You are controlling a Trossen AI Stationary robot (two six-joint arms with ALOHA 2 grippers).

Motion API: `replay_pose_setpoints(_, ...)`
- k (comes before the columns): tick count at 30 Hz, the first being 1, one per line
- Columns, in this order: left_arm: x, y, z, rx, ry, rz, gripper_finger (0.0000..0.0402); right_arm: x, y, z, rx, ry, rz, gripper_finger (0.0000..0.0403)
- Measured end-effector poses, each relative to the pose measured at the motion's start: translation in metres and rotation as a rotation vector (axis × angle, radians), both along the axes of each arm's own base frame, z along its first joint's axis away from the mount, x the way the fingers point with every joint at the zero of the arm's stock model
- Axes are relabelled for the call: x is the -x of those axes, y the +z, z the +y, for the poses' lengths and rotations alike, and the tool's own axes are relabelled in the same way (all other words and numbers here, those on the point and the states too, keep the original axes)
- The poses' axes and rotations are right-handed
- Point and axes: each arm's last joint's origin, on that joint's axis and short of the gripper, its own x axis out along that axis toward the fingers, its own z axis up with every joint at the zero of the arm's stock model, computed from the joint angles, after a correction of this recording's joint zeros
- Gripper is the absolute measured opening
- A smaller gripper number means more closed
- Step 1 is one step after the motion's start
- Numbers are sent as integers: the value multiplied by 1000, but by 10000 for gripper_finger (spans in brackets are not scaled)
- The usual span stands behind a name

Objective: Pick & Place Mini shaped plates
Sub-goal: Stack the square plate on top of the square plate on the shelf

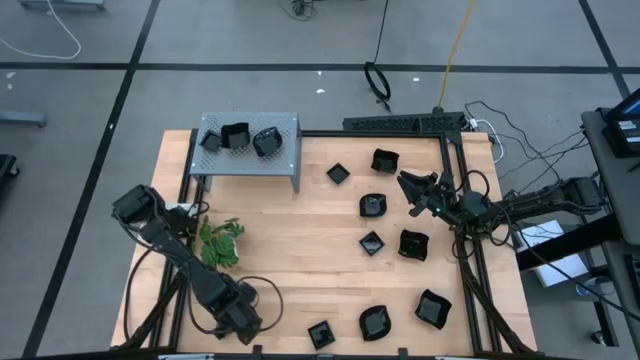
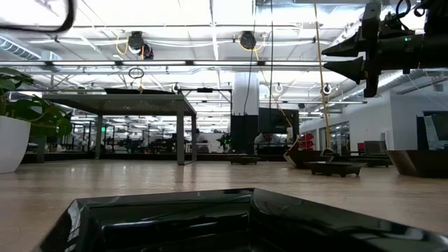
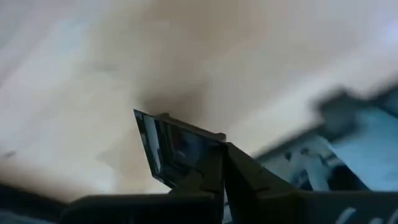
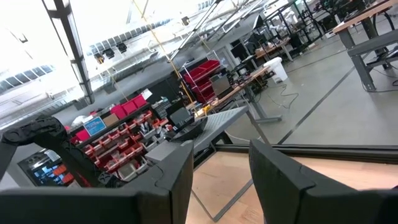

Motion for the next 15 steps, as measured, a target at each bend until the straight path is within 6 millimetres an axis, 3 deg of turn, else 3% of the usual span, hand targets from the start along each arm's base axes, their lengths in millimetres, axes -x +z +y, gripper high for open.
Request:
replay_pose_setpoints(8,-40,52,-4,53,-215,-341,4,0,0,0,0,0,-1,144)
replay_pose_setpoints(15,-66,84,21,-125,-399,-523,10,0,0,0,0,-1,-1,144)
